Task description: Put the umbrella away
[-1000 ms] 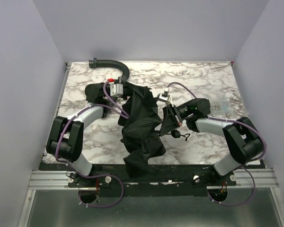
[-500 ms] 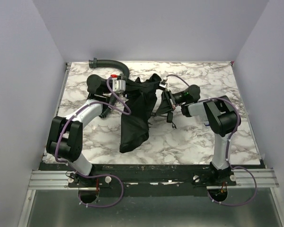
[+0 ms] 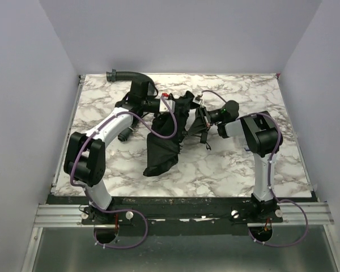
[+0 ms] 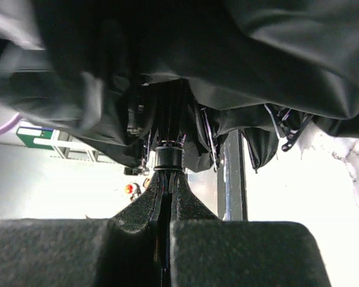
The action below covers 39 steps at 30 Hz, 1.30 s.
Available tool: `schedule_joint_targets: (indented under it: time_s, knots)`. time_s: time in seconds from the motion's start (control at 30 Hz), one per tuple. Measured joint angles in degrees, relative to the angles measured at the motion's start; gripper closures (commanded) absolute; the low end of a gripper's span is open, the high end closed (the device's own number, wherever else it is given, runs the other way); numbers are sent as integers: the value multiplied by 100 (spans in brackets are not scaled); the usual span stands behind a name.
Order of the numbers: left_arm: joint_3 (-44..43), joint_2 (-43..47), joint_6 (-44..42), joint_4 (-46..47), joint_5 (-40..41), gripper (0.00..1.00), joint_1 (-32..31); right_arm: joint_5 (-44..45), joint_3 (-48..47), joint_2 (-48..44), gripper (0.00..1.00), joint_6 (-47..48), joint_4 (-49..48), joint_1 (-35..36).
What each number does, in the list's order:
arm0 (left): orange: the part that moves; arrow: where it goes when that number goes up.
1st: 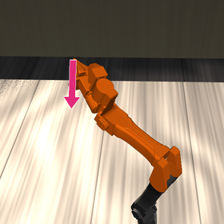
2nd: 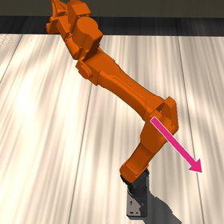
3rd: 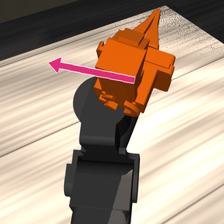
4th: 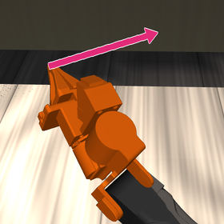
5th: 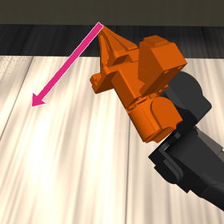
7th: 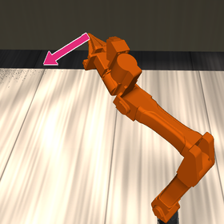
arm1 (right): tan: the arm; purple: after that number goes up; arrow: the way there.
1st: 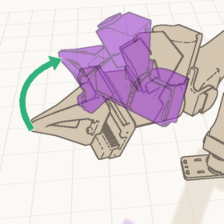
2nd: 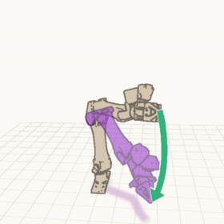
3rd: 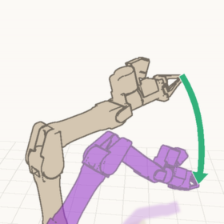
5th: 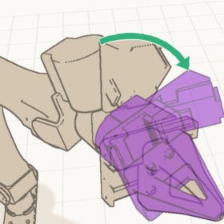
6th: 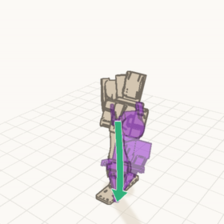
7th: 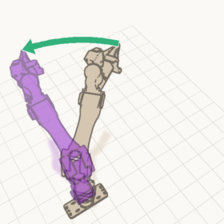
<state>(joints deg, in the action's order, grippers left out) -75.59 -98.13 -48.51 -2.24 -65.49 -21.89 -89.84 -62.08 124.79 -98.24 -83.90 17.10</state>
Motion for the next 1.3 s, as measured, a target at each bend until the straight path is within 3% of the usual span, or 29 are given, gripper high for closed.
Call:
schedule_joint_targets:
  time_s: [0.13,0.33,0.7,1.1,1.3]
  knots:
    - [125,-42,-684,-763,323,100,15,-2,-273,192,96,-61,-2,-175]
    - [83,-214,-1021,-1082,553,100,55,-2,-774,667,88,-127,0,-334]
    - [-162,-706,-634,-1067,599,100,269,7,-658,721,49,-13,0,-334]
    - [-433,-848,-645,-1255,595,100,332,7,-693,632,45,17,0,-590]
    - [-433,-848,-614,-1272,601,100,332,13,-896,-212,44,11,0,-820]
